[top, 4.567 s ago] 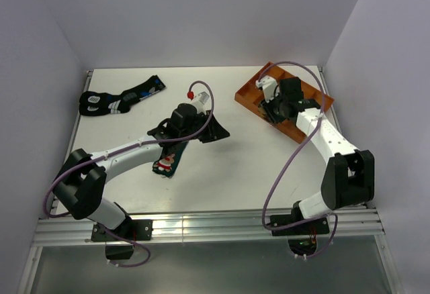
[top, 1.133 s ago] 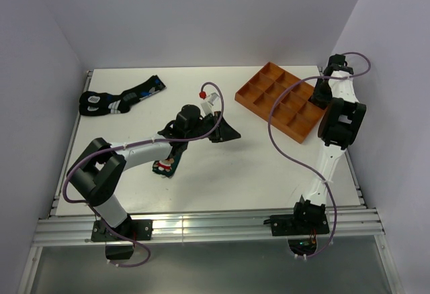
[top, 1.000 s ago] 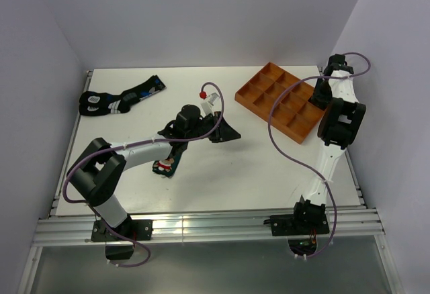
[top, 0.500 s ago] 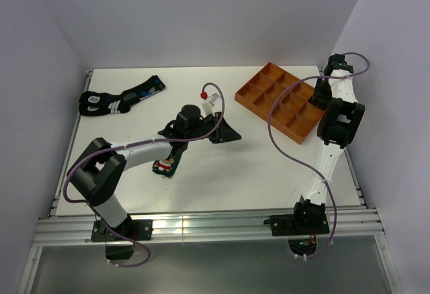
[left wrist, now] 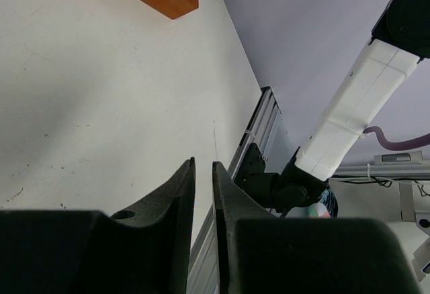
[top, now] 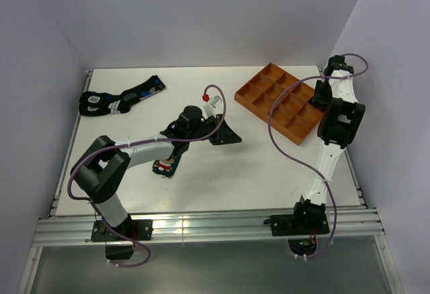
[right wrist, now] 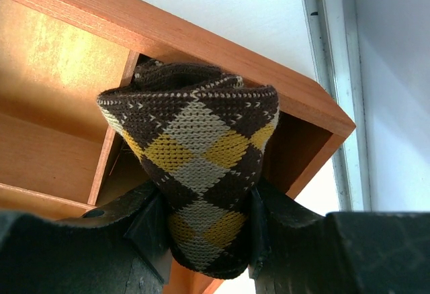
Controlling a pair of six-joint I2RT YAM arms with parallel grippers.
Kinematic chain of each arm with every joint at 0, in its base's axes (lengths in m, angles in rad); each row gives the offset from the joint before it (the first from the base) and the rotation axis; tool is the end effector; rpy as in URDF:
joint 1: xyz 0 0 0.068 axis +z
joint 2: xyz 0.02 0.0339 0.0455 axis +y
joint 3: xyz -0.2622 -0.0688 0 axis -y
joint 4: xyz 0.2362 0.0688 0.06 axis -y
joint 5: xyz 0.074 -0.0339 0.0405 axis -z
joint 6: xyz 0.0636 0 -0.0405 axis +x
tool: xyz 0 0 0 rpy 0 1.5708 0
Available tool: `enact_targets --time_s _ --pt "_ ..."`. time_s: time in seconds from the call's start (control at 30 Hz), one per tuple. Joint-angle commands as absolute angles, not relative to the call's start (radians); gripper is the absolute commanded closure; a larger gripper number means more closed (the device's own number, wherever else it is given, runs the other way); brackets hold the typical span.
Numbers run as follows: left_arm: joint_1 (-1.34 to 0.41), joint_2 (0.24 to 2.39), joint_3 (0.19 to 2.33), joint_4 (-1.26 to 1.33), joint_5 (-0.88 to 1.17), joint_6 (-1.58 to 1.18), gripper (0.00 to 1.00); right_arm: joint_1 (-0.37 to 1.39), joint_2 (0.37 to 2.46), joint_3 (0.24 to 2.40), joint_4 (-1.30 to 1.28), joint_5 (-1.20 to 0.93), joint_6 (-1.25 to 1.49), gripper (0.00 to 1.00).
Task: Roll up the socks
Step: Place the sock in the storage box.
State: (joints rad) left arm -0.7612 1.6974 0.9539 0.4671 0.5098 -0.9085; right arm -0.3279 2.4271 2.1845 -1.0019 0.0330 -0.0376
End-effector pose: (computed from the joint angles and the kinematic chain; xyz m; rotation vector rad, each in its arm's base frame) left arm 0.2625 -0.2930 0.2225 0.2592 2.1349 -1.5511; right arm 0.4782 -0.1649 0.1565 0.4160 2.7930 -0.1303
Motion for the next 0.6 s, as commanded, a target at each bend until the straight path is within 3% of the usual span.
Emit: enact_targets --time_s 0.0,0.57 --pt "-0.761 1.689 0.985 0.520 0.534 -0.914 0.79 -0.322 2.470 2.125 -1.189 0.031 -0.074 1.00" --pt "-0.765 1.707 1.005 0.505 0.532 -0.914 0.79 -0.321 2.496 2.151 -1.213 -0.043 -0.124 1.00"
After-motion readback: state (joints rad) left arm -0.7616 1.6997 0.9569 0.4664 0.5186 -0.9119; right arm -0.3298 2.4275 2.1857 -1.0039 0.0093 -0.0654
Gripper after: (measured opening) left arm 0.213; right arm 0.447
